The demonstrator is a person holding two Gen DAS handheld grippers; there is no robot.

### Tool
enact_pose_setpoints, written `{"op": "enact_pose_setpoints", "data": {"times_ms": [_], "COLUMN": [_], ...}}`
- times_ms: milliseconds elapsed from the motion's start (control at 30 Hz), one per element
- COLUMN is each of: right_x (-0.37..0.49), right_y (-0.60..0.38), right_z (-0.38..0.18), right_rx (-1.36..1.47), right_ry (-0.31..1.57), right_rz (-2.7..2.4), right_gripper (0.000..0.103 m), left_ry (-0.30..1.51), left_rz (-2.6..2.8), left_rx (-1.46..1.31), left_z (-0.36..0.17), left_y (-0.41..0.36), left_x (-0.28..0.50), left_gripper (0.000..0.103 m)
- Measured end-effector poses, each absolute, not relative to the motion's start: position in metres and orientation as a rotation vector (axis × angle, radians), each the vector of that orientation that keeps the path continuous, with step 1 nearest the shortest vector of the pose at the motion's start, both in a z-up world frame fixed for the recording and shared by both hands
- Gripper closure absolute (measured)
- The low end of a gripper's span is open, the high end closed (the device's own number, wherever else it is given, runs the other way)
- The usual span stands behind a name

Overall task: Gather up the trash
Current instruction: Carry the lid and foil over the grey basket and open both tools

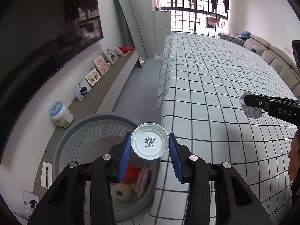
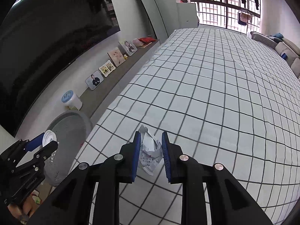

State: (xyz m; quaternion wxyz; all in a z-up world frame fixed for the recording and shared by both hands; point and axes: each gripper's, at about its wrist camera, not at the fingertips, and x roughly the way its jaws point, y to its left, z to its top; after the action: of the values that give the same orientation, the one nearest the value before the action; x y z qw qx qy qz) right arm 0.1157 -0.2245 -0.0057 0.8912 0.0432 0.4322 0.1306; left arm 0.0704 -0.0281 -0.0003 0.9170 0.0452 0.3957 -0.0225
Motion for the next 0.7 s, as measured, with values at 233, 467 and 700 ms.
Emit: {"op": "enact_pose_setpoints", "data": {"times_ms": [233, 467, 700], "right_x": [0.099, 0.104, 0.113], "right_y": [-0.150, -0.071, -0.024], "right_z": [0.002, -0.012, -0.036], "right_rx": [0.067, 0.013, -0.009], "right_ry": [0.886, 0.930, 0.976], "right_rz": [0.391, 0.512, 0.572], "right_gripper": [0.080, 0.080, 0.080], "left_ry": [0.810, 0.833, 0.881], "left_rz": [0.021, 0.092, 0.115], "left_rx": [0.054, 0.002, -0.034], "left_z": [-0.006, -0.021, -0.043], "left_y": [0.027, 0.083, 0.116], "left_x": [0.054, 0.053, 0.058], "left_gripper": [0.064, 0.064, 0.064]}}
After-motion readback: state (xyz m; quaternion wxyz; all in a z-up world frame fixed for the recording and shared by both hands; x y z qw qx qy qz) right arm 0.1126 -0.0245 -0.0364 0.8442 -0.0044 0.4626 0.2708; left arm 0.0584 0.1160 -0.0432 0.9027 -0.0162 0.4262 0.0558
